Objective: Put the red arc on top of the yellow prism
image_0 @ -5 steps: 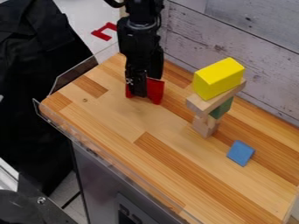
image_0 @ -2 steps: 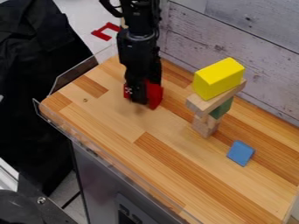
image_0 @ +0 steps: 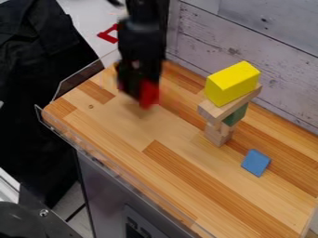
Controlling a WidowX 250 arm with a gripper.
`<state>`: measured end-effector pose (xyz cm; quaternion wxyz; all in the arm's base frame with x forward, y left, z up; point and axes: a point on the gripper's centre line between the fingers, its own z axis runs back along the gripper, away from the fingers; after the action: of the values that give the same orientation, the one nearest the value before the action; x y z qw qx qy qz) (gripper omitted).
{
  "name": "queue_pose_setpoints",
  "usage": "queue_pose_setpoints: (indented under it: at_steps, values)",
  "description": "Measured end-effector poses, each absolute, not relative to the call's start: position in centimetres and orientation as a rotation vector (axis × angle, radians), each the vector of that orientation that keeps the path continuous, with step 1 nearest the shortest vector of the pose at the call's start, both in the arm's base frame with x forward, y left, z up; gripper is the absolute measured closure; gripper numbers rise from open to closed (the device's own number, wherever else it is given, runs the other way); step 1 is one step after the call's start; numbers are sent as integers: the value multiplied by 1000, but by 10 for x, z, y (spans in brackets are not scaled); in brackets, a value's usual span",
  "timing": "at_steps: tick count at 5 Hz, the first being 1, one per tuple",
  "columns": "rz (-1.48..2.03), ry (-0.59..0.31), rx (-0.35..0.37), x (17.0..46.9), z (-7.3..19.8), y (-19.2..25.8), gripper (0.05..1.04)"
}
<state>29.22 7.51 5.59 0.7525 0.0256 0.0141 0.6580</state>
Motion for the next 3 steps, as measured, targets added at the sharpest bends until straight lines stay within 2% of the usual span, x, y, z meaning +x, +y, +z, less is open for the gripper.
queue_pose_setpoints:
  at_steps: [1, 2, 3]
  values:
    - [1183, -43, 76, 280, 110, 60, 505]
    - [938, -18, 41, 277, 148, 44, 505]
    - [687, -26, -5, 282, 158, 29, 505]
